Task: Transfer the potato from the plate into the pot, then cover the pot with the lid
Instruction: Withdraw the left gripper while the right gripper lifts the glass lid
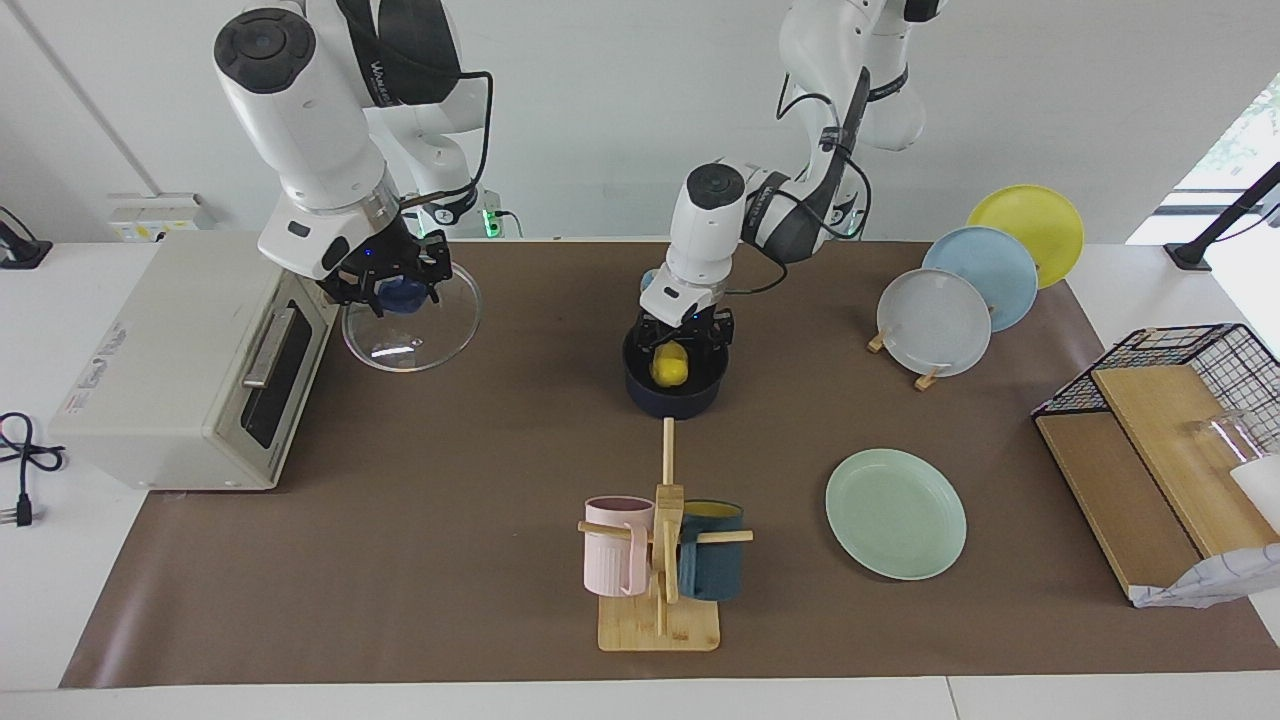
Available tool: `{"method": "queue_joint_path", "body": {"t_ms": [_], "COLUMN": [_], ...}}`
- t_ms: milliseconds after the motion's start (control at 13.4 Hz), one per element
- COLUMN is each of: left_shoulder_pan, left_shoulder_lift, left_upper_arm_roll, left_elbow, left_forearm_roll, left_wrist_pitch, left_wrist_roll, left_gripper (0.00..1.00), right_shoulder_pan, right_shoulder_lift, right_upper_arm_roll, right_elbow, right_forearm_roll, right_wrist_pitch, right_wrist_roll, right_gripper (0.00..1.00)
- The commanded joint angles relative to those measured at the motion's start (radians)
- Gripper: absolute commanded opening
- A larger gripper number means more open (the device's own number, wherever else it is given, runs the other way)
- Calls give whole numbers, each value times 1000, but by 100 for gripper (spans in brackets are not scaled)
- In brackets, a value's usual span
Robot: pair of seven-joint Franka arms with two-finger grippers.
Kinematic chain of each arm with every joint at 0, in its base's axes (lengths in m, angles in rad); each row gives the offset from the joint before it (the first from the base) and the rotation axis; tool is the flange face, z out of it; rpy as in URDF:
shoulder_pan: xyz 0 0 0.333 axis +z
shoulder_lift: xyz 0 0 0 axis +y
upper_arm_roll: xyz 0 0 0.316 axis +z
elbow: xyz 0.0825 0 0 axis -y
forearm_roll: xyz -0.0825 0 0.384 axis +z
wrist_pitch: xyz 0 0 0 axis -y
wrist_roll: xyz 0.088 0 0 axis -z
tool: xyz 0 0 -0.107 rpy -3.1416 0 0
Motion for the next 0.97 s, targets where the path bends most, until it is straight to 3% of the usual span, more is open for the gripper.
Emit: {"method": "queue_joint_path", "body": {"t_ms": [0, 300, 524, 899], "left_shoulder_pan": [141, 383, 541, 589], "left_shoulder_lift": [-53, -82, -117, -158], "left_upper_arm_roll": [0, 5, 4, 7], "left_elbow": [157, 363, 402, 405], "left_forearm_roll": [9, 9, 17, 64], "left_wrist_pitch": [-242, -443, -555, -731], "left_wrist_roll": [118, 303, 562, 655], "left_gripper": [100, 100, 100, 100], "right_shoulder_pan": [-10, -4, 170, 353], "right_shoulder_lift": [1, 10, 128, 180], "right_upper_arm_roll": [35, 140, 144, 145], "right_elbow": [13, 11, 17, -9], "right_forearm_roll": [13, 5, -7, -45], "right_wrist_pitch": [13, 89, 222, 345], "right_wrist_roll": [48, 203, 456, 693], "right_gripper": [0, 0, 0, 0]}}
